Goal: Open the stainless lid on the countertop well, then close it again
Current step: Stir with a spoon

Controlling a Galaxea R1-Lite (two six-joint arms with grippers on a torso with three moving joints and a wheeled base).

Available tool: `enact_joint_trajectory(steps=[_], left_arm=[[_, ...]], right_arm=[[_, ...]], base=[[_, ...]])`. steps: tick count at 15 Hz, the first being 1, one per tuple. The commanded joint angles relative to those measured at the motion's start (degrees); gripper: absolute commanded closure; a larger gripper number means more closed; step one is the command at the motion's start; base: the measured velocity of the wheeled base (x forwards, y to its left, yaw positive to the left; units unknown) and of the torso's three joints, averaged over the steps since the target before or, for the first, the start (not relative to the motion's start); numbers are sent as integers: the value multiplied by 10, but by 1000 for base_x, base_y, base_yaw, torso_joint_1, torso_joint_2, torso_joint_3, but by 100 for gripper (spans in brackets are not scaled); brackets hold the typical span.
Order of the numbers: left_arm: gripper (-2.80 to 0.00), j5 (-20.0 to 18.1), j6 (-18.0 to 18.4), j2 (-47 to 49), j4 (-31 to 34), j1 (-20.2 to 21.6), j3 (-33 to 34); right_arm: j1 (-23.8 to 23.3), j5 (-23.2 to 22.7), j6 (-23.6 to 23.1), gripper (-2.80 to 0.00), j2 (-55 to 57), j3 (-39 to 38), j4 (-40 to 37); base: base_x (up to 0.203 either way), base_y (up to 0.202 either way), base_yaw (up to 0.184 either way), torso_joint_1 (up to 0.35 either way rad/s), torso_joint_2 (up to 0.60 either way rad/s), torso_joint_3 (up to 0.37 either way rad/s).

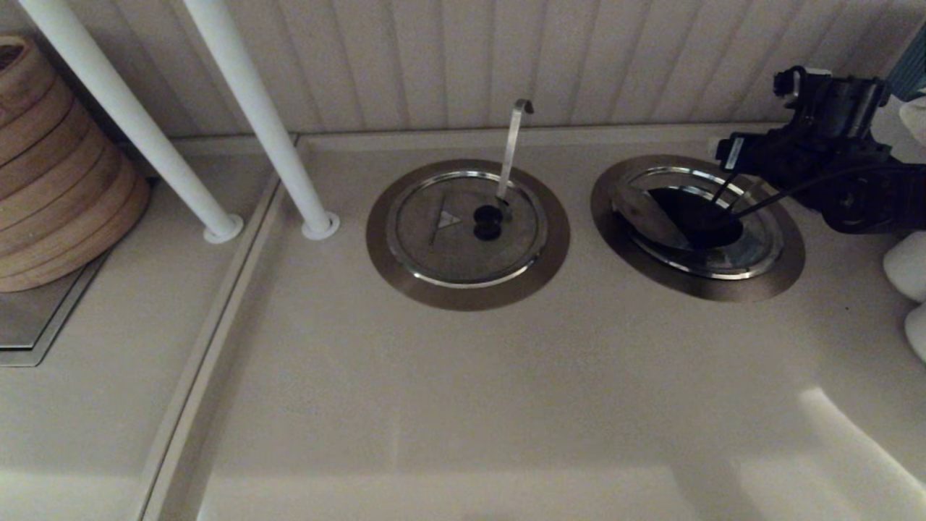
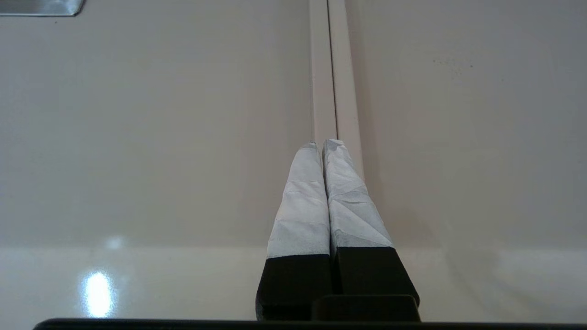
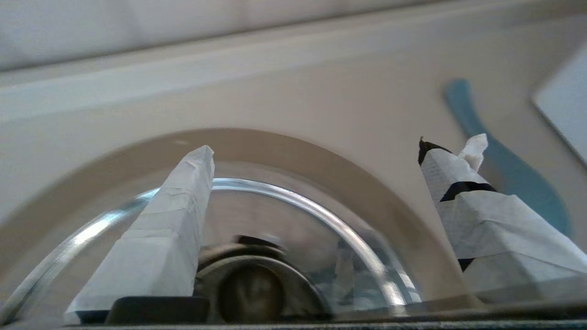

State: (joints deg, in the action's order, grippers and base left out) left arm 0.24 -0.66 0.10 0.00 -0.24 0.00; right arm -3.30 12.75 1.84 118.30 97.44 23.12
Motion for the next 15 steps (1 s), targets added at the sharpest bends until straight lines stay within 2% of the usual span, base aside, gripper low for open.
enact_joint_trajectory(steps=[1, 5, 12, 15], left_arm=[[0, 0, 0, 0, 0, 0, 0], [0, 0, 0, 0, -1, 0, 0], [0, 0, 0, 0, 0, 0, 0], [0, 0, 0, 0, 0, 0, 0]], right_arm=[[4, 2, 2, -280, 6, 1, 19], [8, 2, 4, -280, 18, 6, 53], [20, 4, 5, -280, 52, 36, 58], [26, 24, 5, -280, 77, 62, 82]], base=[[0, 0, 0, 0, 0, 0], [0, 0, 0, 0, 0, 0], [0, 0, 0, 0, 0, 0], [0, 0, 0, 0, 0, 0]])
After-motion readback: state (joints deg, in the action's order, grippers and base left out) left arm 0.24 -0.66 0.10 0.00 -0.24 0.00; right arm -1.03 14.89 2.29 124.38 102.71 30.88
